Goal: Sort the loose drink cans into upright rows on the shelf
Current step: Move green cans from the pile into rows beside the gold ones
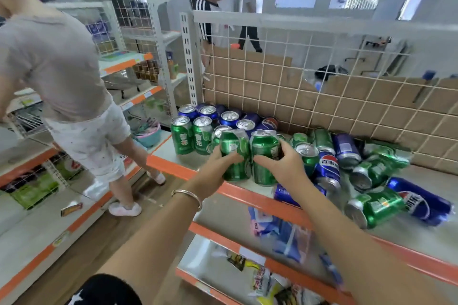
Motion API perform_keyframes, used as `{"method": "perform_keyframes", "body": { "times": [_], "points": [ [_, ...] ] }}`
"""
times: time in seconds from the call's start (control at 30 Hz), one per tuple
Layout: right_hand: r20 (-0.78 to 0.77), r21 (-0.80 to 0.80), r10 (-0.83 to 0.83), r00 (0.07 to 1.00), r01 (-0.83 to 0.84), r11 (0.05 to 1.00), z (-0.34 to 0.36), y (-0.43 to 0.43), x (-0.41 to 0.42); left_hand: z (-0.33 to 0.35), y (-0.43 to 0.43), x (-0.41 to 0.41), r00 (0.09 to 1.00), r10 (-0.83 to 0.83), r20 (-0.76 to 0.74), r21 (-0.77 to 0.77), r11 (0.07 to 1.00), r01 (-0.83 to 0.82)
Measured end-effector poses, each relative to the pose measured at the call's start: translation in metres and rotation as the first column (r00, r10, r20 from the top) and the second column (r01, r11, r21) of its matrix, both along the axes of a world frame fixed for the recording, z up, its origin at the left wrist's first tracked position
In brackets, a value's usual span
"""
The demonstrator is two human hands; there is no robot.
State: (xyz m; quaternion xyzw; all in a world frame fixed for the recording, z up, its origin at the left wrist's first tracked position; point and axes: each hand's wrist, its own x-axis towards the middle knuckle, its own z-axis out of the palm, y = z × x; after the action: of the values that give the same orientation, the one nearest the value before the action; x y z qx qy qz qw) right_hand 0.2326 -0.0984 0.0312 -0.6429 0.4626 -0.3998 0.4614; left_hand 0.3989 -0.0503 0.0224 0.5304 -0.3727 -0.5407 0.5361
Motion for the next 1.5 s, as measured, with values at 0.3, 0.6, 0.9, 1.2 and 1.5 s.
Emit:
{"method": "perform_keyframes", "body": {
  "times": [0.3, 0.6, 0.9, 1.2, 1.5],
  "points": [
    [0.029, 0.009, -0.238, 0.971, 0.238, 0.971, 0.022, 0.036, -0.14, 0.024, -0.009, -0.107, 0.958, -0.263, 0.117, -0.052, 0.961, 0.27],
    [0.047, 0.048, -0.492, 0.869, 0.49, 0.871, 0.022, 0.119, -0.345, 0.024, 0.019, -0.325, 0.835, -0.509, 0.21, -0.1, 0.838, 0.536],
    [-0.041, 0.029, -0.705, 0.708, 0.706, 0.707, 0.021, 0.214, -0.55, 0.013, 0.075, -0.554, 0.757, -0.633, 0.162, -0.055, 0.76, 0.647],
    [-0.055, 0.107, -0.831, 0.554, 0.831, 0.547, 0.006, 0.25, -0.684, 0.0, 0.088, -0.705, 0.636, -0.753, 0.171, -0.065, 0.635, 0.77],
    [-0.117, 0.104, -0.893, 0.435, 0.9, 0.424, -0.005, 0.178, -0.803, -0.008, 0.021, -0.832, 0.611, -0.779, 0.137, -0.105, 0.602, 0.791]
  ]
}}
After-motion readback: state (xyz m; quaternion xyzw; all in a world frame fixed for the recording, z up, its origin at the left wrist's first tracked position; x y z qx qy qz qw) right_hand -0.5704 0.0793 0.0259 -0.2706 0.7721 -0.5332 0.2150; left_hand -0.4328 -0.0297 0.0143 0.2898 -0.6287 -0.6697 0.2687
